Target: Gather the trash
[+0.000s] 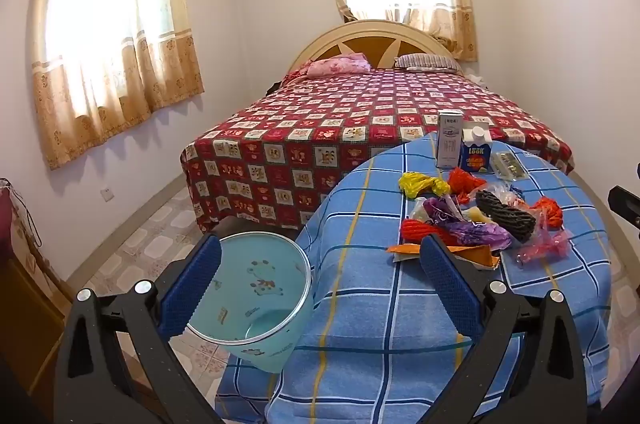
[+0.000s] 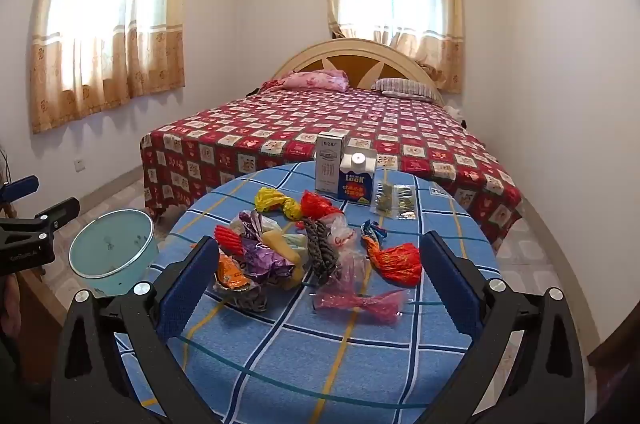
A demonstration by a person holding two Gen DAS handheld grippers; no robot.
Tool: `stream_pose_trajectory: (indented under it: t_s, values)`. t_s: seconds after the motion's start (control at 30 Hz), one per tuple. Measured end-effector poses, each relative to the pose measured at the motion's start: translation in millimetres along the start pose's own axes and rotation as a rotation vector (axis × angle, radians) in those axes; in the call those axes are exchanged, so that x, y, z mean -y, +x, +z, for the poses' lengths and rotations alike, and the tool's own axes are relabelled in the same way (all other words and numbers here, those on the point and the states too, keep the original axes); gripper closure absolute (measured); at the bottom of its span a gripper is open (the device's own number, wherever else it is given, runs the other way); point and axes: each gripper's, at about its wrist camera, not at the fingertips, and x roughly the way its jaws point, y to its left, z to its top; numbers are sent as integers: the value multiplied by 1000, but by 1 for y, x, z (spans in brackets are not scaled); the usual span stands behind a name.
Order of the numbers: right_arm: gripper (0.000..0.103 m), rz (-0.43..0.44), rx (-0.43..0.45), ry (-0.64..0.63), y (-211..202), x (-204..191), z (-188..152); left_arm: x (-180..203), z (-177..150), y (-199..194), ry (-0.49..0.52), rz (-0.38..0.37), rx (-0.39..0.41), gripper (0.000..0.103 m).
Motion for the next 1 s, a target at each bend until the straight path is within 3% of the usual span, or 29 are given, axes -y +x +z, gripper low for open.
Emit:
stream_pose_trajectory:
  t_s: [1.0]
  values:
    - [5, 3, -23, -4, 9, -6, -11, -11, -3, 4, -2, 32, 12, 6]
